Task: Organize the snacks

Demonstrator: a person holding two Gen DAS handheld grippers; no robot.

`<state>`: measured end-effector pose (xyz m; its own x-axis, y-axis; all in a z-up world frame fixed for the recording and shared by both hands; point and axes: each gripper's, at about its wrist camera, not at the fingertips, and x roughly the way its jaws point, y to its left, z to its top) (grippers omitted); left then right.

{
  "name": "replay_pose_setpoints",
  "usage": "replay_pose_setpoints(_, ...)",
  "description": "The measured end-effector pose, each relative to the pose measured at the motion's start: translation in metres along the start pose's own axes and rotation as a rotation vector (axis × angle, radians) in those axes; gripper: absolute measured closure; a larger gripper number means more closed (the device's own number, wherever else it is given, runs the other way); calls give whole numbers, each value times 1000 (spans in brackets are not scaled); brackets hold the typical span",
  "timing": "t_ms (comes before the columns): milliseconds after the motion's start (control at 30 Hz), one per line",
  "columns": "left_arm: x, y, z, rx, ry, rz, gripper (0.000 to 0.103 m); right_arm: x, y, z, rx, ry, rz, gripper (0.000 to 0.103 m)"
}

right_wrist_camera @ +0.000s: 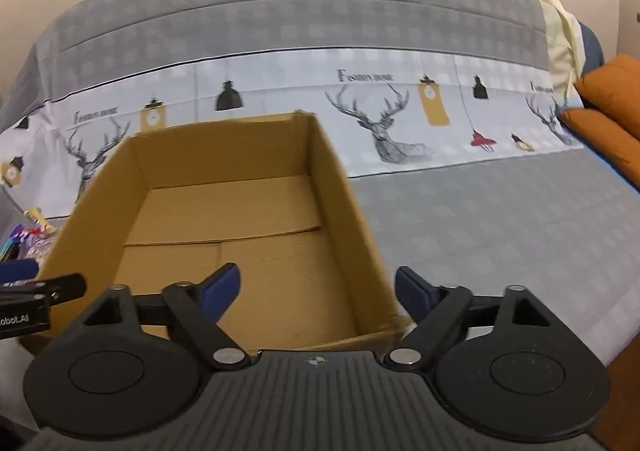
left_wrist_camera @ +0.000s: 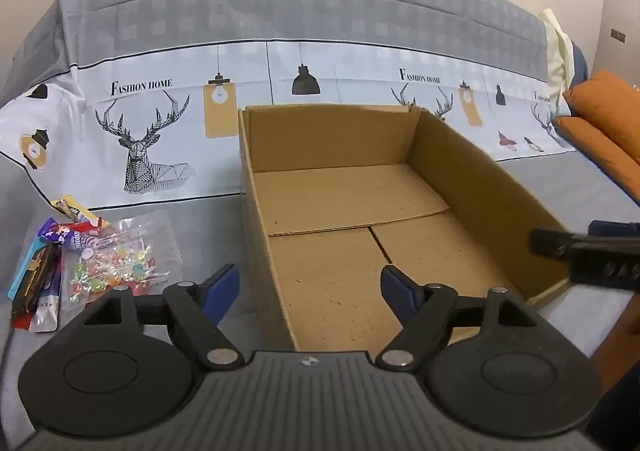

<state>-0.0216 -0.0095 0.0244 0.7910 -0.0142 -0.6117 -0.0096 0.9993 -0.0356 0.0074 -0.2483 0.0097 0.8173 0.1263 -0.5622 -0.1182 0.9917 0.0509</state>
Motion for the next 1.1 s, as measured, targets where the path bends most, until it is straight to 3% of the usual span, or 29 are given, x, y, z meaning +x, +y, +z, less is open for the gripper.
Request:
replay_pose_setpoints(367,-5,10,10,-75,21,8,18,0,48,17,-44,-64,-60,9)
replay_pose_setpoints(600,-3,4,8,-66,18,26,18,4,54,10,-82,-64,-104,5)
replay_pose_setpoints(700,-6,1,8,-55,-19,30,17,3,55,9,-104,-59,-105,5)
replay_pose_setpoints(1100,2,-4,7,-57,37,15,16,9,54,9,-75,-26,-80,7)
